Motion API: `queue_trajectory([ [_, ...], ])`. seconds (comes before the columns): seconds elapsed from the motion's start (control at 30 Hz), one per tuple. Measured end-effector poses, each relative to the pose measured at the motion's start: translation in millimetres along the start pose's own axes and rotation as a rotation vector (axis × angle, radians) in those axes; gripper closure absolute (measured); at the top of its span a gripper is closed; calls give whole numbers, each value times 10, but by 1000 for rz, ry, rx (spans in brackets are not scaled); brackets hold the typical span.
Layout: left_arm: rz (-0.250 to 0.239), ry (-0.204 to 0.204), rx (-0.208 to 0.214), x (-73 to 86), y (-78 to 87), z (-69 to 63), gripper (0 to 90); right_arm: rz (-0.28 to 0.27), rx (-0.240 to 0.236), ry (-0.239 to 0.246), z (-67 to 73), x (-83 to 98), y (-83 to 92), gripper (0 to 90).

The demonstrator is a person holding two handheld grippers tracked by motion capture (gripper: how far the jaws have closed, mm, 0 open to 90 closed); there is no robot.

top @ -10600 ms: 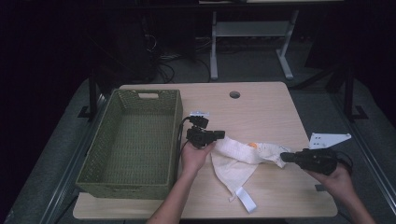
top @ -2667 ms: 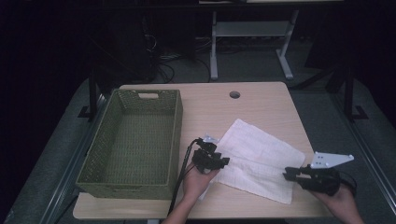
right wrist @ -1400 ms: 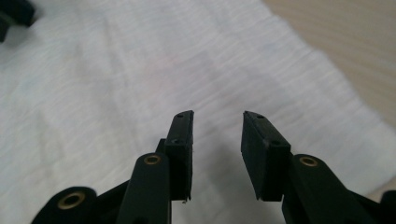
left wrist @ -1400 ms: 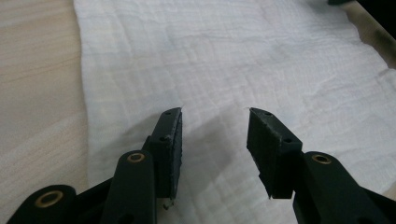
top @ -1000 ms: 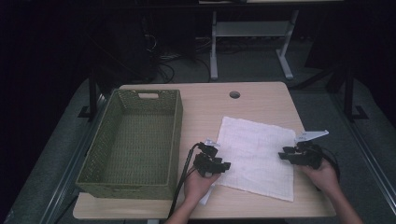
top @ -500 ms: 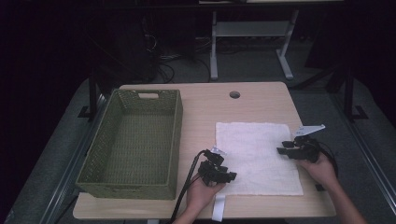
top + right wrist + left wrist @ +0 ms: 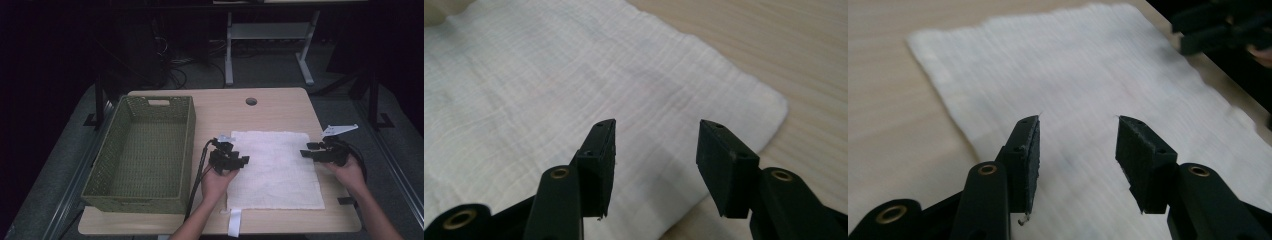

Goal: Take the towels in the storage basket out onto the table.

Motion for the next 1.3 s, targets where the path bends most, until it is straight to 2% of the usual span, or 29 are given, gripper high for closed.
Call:
queue_trajectory([
  [0.1,-24,31,-34,-142,-78,157,512,-8,3,-20,-91,-54,13,495],
  [0.13,-41,52,-39,-194,-106,204,510,-8,3,-26,-126,-69,10,495],
  [0.2,-42,61,-51,-252,-146,274,510,-8,-3,-43,-197,-100,-9,493],
  [0.27,-64,79,-69,-319,-178,357,509,-3,-2,-52,-249,-118,-27,490],
  [0.37,-61,89,-92,-375,-234,463,504,0,-1,-72,-329,-151,-74,488],
  [0.5,-92,99,-113,-471,-309,602,524,8,7,-80,-415,-171,-140,480],
  [0.57,-105,129,-111,-510,-357,674,532,13,5,-96,-456,-185,-156,478],
  [0.7,-91,174,-143,-519,-459,825,539,28,13,-117,-551,-215,-185,473],
  [0.9,-90,190,-158,-509,-533,906,530,38,29,-154,-678,-223,-223,472],
  [1.03,-107,203,-130,-513,-575,913,497,60,46,-200,-748,-193,-272,474],
  [1.1,-112,208,-139,-524,-583,916,498,70,52,-203,-758,-184,-310,473],
  [1.17,-93,195,-150,-527,-587,919,503,66,58,-200,-760,-200,-323,477],
  [1.27,-60,145,-188,-532,-609,892,519,63,66,-201,-753,-215,-336,513],
  [1.3,-48,131,-187,-527,-620,868,547,58,62,-198,-742,-223,-342,544],
])
Point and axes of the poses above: each handheld gripper's, and its own axes: y roughly backward along the jaws, x roughly out of its underside, z roughly to its left, the point moved 10 cm from there along -y, roughly forward along the jaws, and after that the axes turned 8 degrees about z, right-handed, at the moved point
